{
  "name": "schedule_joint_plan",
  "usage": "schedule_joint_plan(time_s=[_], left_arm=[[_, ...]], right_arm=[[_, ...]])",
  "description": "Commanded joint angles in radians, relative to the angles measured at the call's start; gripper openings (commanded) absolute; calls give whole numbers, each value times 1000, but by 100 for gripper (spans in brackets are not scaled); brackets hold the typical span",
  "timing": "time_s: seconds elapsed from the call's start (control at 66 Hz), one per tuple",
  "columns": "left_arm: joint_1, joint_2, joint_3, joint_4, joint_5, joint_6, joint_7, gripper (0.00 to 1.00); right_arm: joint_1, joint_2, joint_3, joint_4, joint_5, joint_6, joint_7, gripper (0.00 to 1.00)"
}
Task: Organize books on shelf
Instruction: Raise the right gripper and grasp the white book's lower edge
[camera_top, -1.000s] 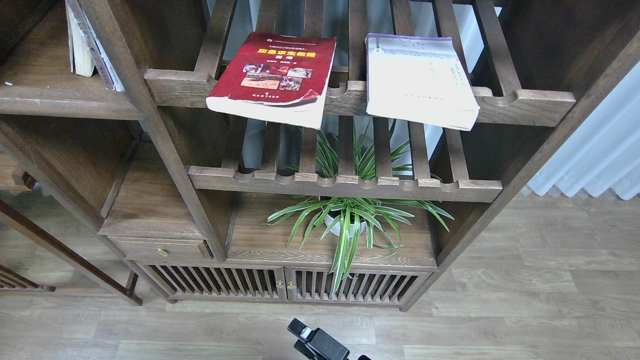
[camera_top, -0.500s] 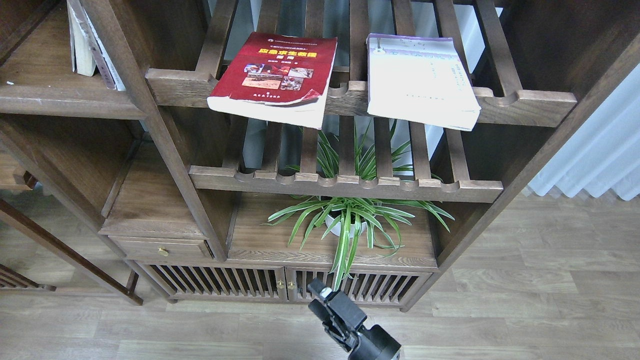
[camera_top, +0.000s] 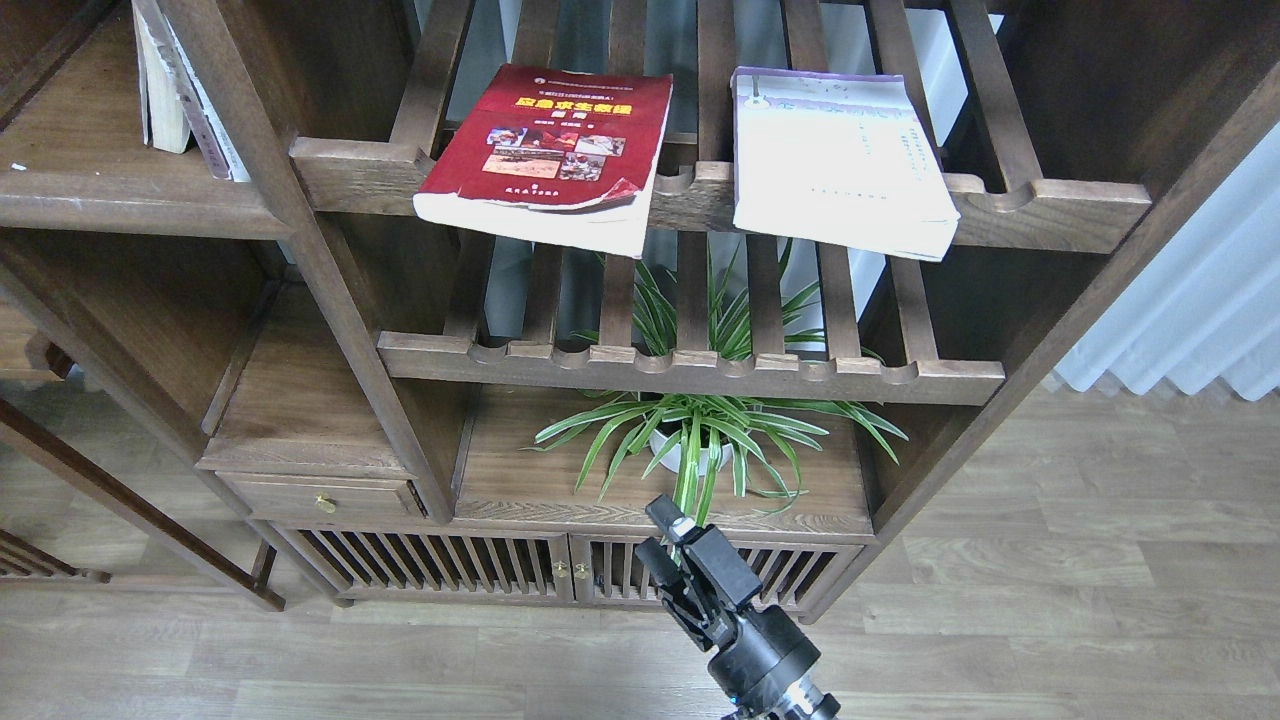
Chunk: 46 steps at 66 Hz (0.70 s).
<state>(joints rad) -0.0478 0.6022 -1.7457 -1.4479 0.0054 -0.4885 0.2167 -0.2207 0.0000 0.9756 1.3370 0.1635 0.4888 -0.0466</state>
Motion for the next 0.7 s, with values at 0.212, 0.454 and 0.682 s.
schedule_joint_plan(time_s=[0.212, 0.454, 0.682], left_arm=[[91, -36, 15, 15, -1, 0, 3, 100], [141, -73, 66, 14, 1, 0, 3, 100], [157, -73, 54, 34, -1, 0, 1, 100]], right_arm=[[-8, 0, 45, 133, 1, 0, -1, 99], [6, 0, 83, 246, -1, 0, -2, 99], [66, 0, 94, 277, -4, 0, -2, 99]])
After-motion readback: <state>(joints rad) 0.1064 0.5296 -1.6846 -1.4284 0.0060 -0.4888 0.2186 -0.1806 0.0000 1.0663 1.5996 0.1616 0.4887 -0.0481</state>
